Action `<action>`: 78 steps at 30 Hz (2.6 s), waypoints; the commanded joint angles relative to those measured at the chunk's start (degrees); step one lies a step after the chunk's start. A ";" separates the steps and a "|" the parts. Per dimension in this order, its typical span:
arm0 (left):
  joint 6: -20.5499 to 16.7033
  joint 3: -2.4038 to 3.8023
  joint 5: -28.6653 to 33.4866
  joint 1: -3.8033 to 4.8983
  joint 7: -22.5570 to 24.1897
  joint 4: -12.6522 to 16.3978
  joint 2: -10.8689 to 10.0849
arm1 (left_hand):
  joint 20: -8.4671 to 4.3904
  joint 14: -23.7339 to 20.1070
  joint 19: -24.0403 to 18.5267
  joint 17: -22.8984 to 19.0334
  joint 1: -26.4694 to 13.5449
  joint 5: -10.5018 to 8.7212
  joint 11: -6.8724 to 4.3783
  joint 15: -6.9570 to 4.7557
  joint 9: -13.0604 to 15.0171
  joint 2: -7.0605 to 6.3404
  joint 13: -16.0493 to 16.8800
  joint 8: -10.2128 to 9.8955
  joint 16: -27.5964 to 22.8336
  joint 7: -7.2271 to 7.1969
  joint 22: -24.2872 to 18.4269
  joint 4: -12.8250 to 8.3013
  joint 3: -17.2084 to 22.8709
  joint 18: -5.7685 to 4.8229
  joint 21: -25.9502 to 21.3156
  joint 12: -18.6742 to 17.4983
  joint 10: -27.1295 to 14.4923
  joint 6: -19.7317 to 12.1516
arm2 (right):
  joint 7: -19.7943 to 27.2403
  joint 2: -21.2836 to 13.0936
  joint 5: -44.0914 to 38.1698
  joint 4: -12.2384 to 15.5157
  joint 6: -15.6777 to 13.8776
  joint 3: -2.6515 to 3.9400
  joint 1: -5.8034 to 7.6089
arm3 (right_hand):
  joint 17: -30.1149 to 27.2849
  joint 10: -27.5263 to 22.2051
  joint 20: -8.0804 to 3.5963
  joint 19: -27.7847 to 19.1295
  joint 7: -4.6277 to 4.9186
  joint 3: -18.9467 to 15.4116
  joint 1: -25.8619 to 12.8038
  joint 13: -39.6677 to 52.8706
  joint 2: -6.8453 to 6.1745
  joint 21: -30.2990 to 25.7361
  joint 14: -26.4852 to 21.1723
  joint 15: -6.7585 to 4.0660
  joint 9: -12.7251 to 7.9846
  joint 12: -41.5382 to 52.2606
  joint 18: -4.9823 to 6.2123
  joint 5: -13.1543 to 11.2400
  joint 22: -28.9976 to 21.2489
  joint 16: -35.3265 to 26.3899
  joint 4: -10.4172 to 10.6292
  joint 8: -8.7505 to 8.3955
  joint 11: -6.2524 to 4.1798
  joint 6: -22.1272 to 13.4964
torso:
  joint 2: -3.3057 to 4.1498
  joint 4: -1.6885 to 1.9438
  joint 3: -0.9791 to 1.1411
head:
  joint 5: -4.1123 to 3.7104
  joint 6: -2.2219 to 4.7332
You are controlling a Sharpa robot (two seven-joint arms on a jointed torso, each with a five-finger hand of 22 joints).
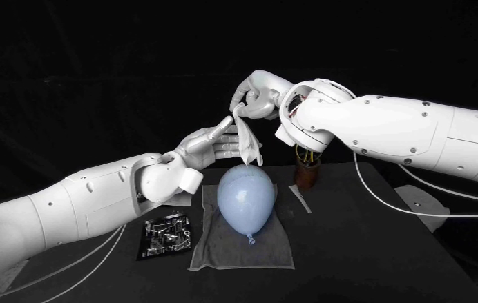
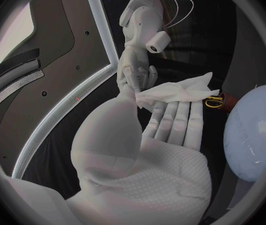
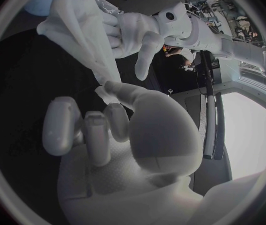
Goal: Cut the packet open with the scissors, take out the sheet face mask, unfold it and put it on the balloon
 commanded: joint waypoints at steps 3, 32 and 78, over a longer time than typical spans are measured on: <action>3.67 0.09 0.81 0.04 0.76 0.59 0.38 | -0.12 0.16 -0.48 -0.03 0.02 -0.17 -0.11 0.04 -0.25 0.86 -0.14 0.06 -0.46 5.63 -0.09 0.05 -0.82 -0.28 -0.19 -0.21 0.13 0.21 | -0.17 0.63 -0.67 -0.40 6.22 0.03 0.02 | 14.57 -1.42 0.71 0.22 0.44 -3.02 -1.02 -0.49 -1.34 -2.51 5.95 0.41 -0.67 -1.53 0.93 0.23 8.21 -0.10 0.86 -2.17 0.61 -2.25 | 0.00 -0.06 -0.02 | 0.30 -0.03; 5.36 0.09 2.51 0.03 -0.54 2.62 -0.01 | -0.13 1.58 3.04 -0.01 -1.58 -0.18 -0.45 -0.33 -1.89 2.96 -0.07 0.06 -1.18 5.02 0.12 -0.15 -3.67 0.43 0.10 -1.63 1.60 0.59 | -1.76 1.11 -3.40 -3.94 10.15 -0.13 -0.20 | 8.65 -11.58 4.17 -4.81 4.24 -14.15 0.19 -8.44 -5.14 -17.32 1.94 3.93 -4.90 -10.07 3.27 -6.36 3.81 -4.26 6.56 -14.31 4.34 -8.33 | -0.01 -0.01 0.00 | -0.12 0.03; 0.03 0.09 2.01 0.04 0.35 2.38 -0.77 | -1.76 9.14 11.55 0.94 5.63 -0.11 -3.00 -2.73 -7.18 -1.76 -0.22 -4.90 -1.75 2.14 0.51 -5.13 32.71 1.49 1.31 -2.53 8.52 13.95 | 12.48 -14.53 26.63 4.82 -4.10 -0.92 -3.95 | 9.06 -11.00 3.47 -3.76 3.00 -25.18 -5.21 -9.76 -3.87 -16.80 2.39 3.10 -4.39 -7.57 3.10 -7.15 4.49 -3.50 21.07 -14.17 3.38 -3.44 | -0.01 -0.08 0.11 | 0.31 -0.32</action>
